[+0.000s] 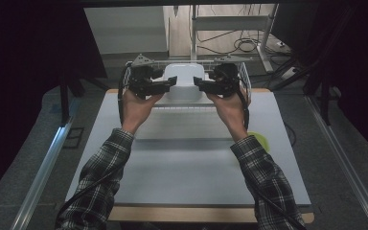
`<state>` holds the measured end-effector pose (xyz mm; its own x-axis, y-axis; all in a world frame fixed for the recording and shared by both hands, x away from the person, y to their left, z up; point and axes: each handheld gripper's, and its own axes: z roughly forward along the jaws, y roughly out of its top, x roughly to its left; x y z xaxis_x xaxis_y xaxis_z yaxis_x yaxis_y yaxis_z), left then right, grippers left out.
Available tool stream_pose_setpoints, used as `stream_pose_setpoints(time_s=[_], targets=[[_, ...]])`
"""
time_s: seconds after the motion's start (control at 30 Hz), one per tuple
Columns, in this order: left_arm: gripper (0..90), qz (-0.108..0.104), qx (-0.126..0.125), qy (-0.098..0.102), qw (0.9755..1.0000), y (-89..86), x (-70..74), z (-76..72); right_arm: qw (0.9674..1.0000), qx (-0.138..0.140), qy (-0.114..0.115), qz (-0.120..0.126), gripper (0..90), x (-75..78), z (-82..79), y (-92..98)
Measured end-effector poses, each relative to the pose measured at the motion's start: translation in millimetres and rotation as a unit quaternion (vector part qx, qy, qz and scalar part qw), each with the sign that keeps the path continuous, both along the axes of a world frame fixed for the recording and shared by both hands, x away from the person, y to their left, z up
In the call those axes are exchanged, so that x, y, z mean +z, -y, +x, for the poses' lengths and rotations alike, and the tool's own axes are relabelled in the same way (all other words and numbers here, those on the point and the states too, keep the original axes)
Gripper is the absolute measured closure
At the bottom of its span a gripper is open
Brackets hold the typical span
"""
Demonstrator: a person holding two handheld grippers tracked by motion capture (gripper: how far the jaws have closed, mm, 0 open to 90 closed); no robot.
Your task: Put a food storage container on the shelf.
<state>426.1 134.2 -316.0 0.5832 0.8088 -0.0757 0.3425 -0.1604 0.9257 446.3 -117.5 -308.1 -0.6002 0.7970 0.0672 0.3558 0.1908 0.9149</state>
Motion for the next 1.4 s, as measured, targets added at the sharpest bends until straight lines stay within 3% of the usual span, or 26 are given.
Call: stream_pose_setpoints(time_s=[0.27, 0.6, 0.9, 1.1, 1.27, 1.4], targets=[[30.1, -0.01, -0.031, -0.006, 0.9994, -5.8, -2.0, -19.5, 0.9994, 0.032, -0.008, 0.012, 29.7, -2.3, -12.0, 8.0], [20.2, -0.025, -0.074, -0.012, 0.9968, -11.7, -20.2, -43.5, 0.9976, 0.066, -0.018, 0.011, 20.1, -17.6, -30.1, 14.4], [12.7, -0.01, -0.09, -0.023, 0.9957, -10.1, -42.0, -66.3, 0.9952, 0.094, -0.025, 0.01, 12.7, -35.0, -46.5, 20.5], [10.2, 0.001, -0.088, -0.023, 0.9958, -13.7, -57.7, -82.6, 0.9931, 0.116, -0.016, 0.005, 9.9, -47.1, -61.9, 24.2], [8.3, 0.003, -0.085, -0.017, 0.9962, -17.1, -69.6, -94.8, 0.9918, 0.127, -0.018, -0.003, 8.6, -59.0, -74.1, 27.8], [7.4, 0.027, -0.09, -0.002, 0.9956, -16.9, -80.7, -107.3, 0.992, 0.125, -0.011, -0.015, 7.3, -69.9, -85.1, 32.4]])
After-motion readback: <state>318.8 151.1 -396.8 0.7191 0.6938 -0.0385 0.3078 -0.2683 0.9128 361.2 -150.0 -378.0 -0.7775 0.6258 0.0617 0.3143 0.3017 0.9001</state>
